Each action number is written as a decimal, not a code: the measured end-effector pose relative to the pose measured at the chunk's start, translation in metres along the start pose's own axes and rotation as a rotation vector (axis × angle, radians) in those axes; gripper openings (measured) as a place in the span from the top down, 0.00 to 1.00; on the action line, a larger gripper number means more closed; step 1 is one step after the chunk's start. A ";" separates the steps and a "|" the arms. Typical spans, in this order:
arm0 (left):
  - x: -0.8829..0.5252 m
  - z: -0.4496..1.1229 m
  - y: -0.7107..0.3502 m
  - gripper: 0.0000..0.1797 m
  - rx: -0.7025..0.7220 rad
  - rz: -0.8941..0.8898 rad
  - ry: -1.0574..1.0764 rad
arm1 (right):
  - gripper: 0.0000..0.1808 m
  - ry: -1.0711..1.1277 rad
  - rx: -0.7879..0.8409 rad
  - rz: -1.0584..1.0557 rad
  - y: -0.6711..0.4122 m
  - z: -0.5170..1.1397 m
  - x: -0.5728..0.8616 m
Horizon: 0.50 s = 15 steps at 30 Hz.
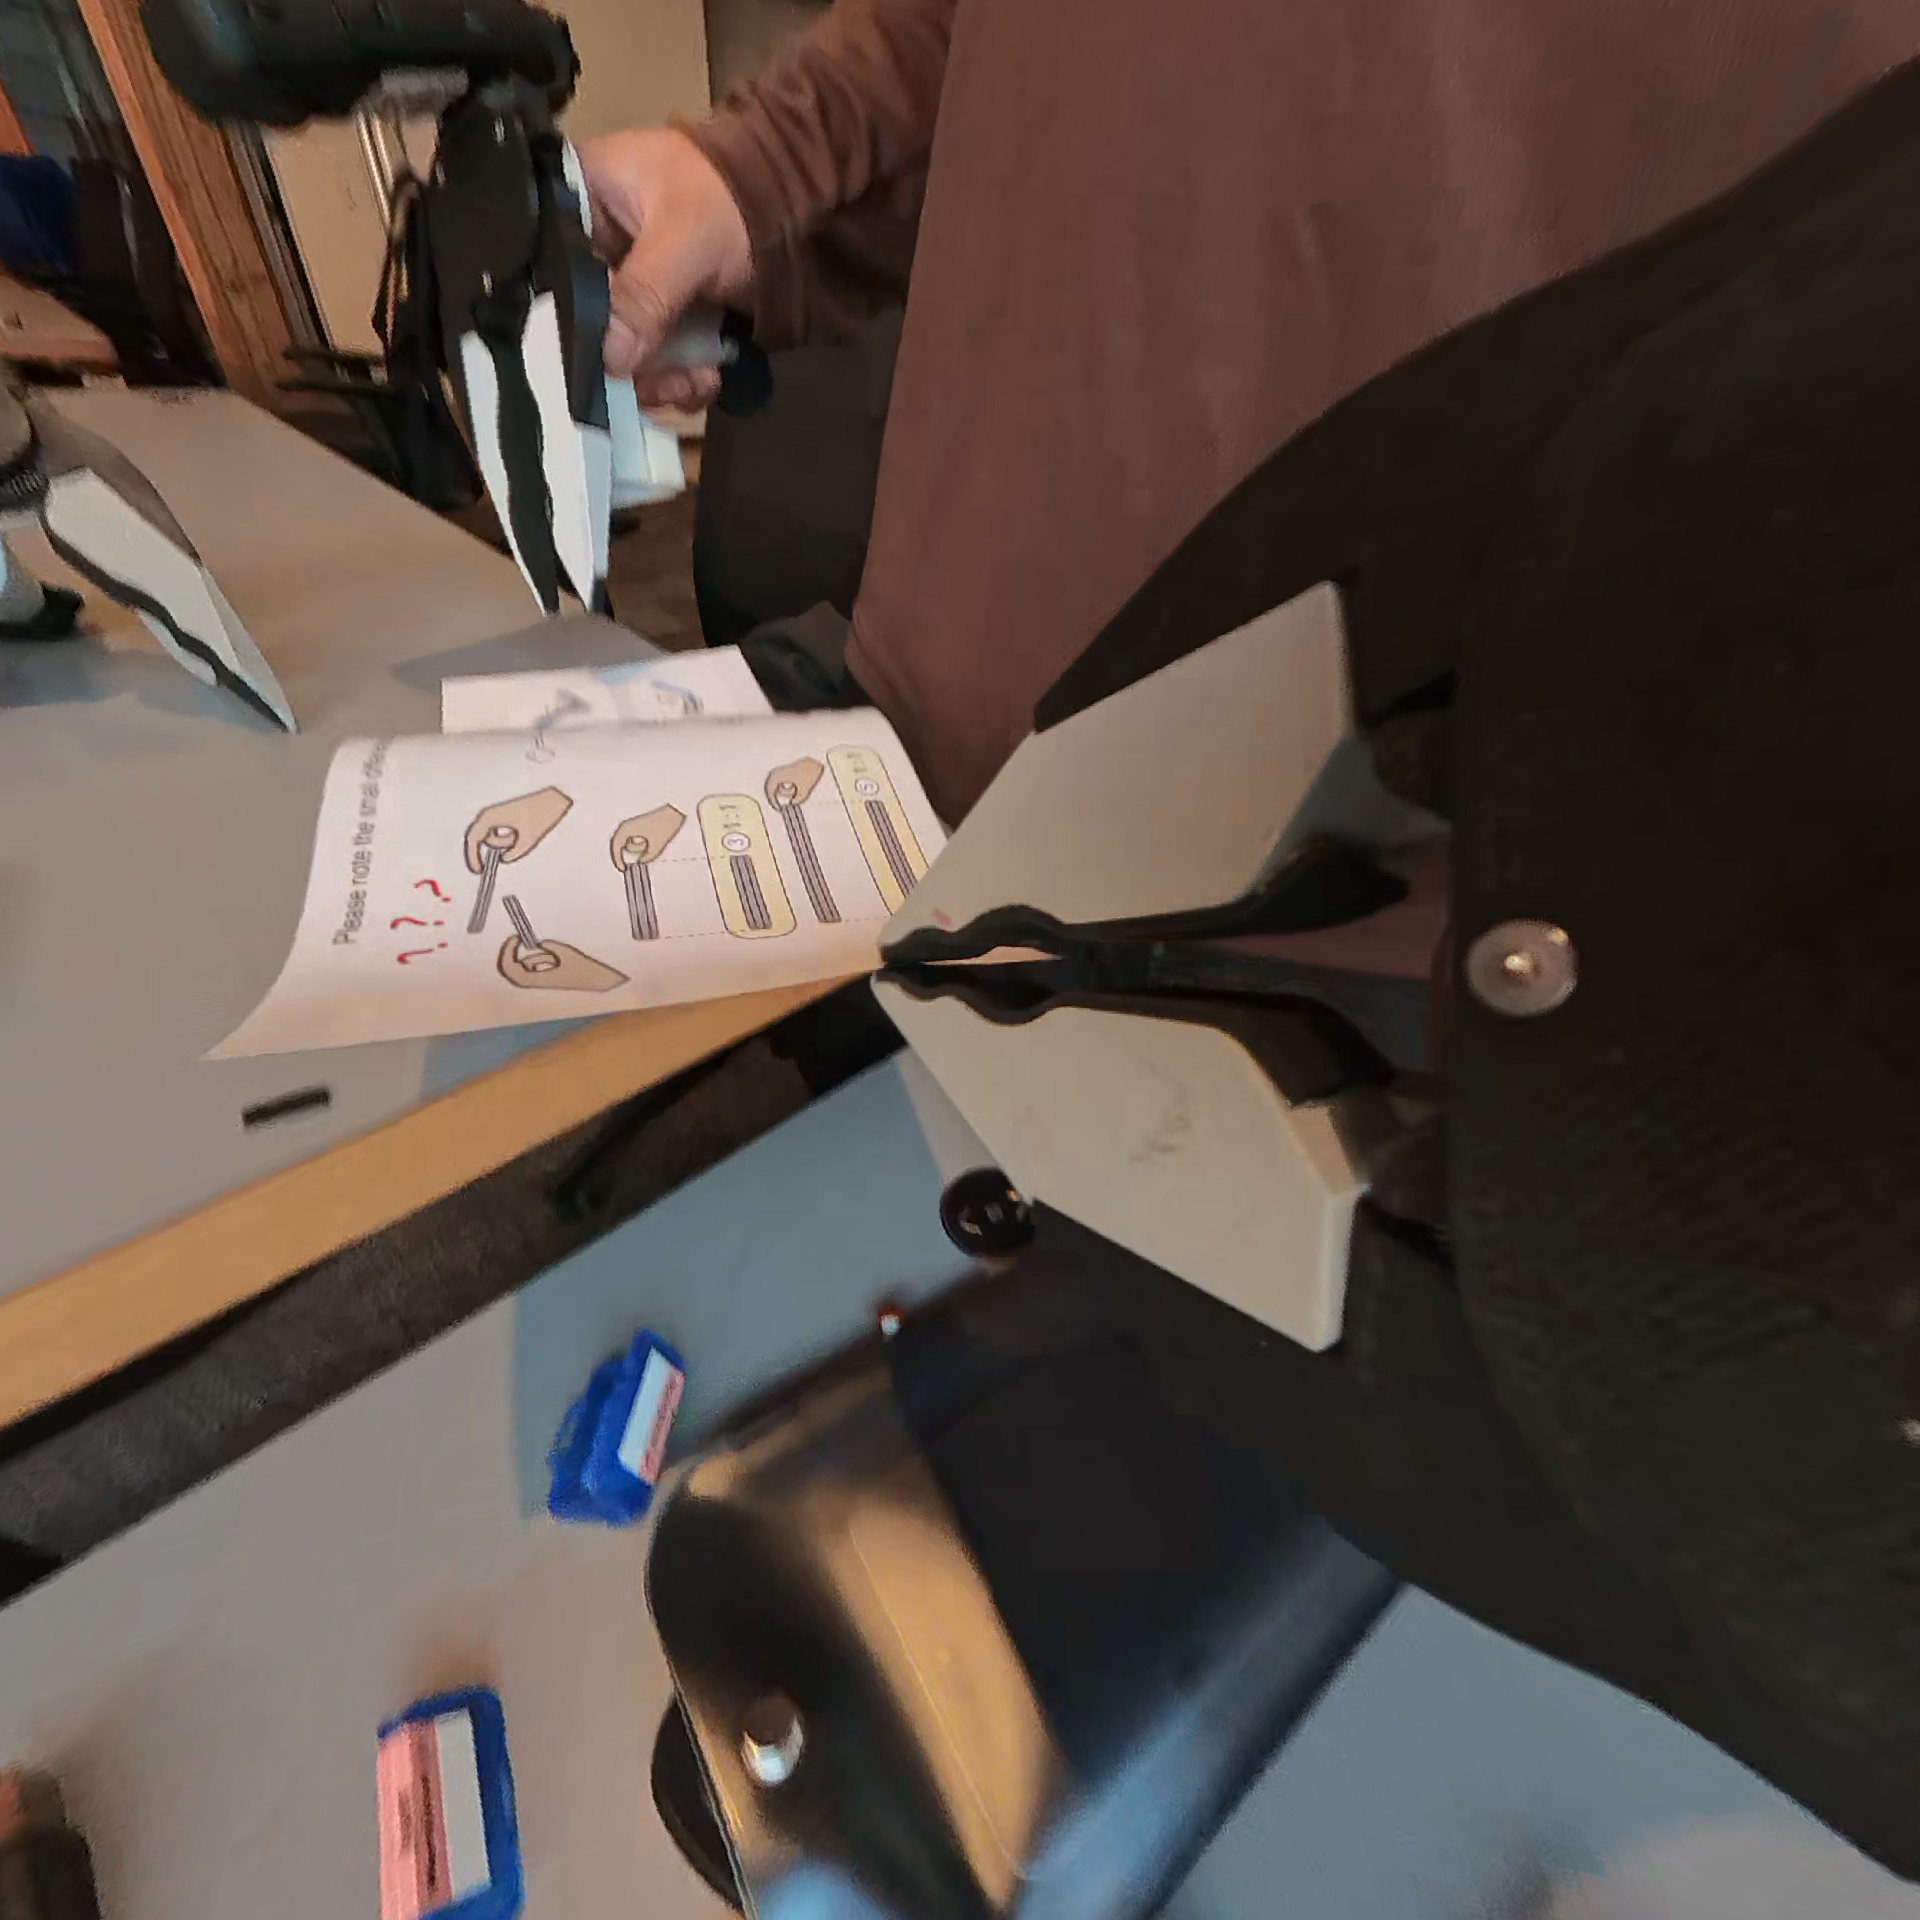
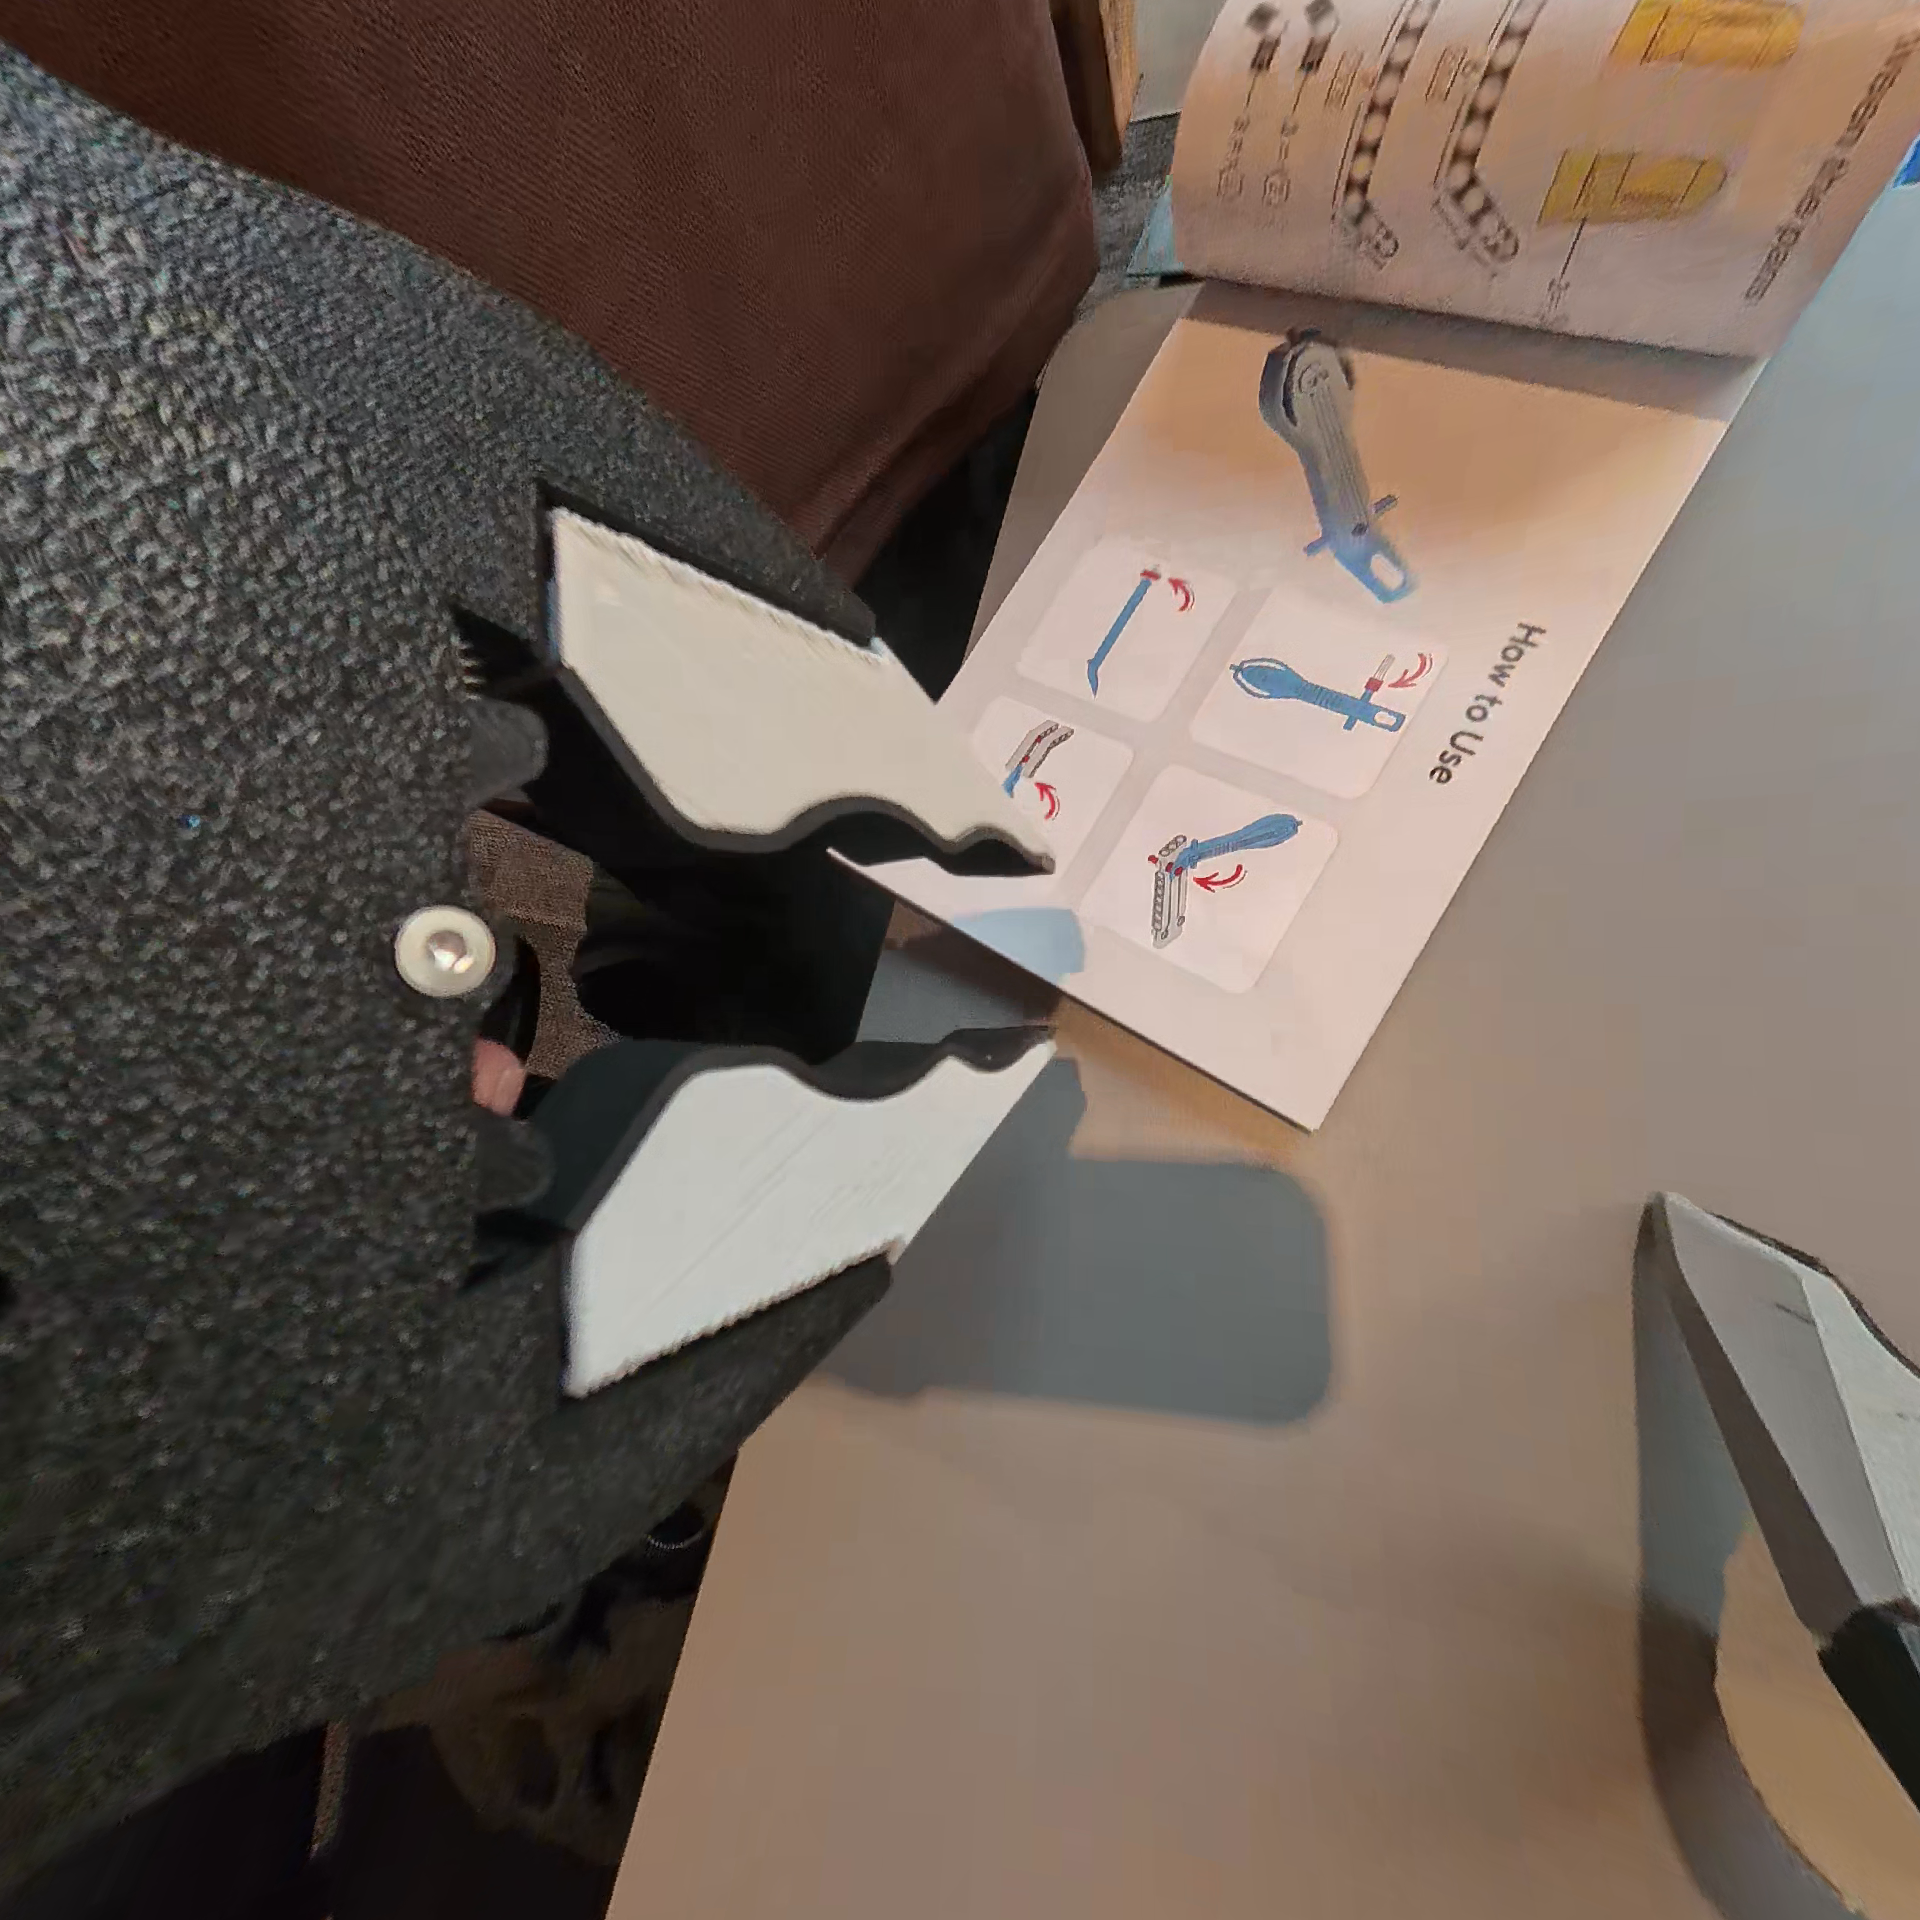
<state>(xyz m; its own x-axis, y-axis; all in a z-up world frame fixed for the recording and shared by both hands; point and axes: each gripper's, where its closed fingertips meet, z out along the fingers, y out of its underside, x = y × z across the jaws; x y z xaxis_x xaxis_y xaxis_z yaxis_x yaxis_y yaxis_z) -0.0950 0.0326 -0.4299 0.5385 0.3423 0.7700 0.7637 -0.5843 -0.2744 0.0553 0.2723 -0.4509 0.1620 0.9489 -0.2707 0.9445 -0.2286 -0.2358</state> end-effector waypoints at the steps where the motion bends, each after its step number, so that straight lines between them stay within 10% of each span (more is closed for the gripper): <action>1: -0.008 -0.002 0.002 1.00 -0.005 -0.007 -0.025 | 0.85 -0.002 0.004 0.001 0.000 -0.002 0.001; 15: -0.002 0.039 0.014 1.00 -0.066 0.062 -0.102 | 0.87 0.002 0.021 -0.283 -0.004 0.023 -0.035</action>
<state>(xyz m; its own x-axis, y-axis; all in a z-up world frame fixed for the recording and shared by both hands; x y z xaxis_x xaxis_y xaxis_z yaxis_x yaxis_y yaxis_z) -0.0714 0.0525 -0.4576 0.6198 0.3747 0.6895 0.7047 -0.6524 -0.2789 0.0394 0.2345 -0.4622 -0.1068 0.9760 -0.1898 0.9462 0.0411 -0.3209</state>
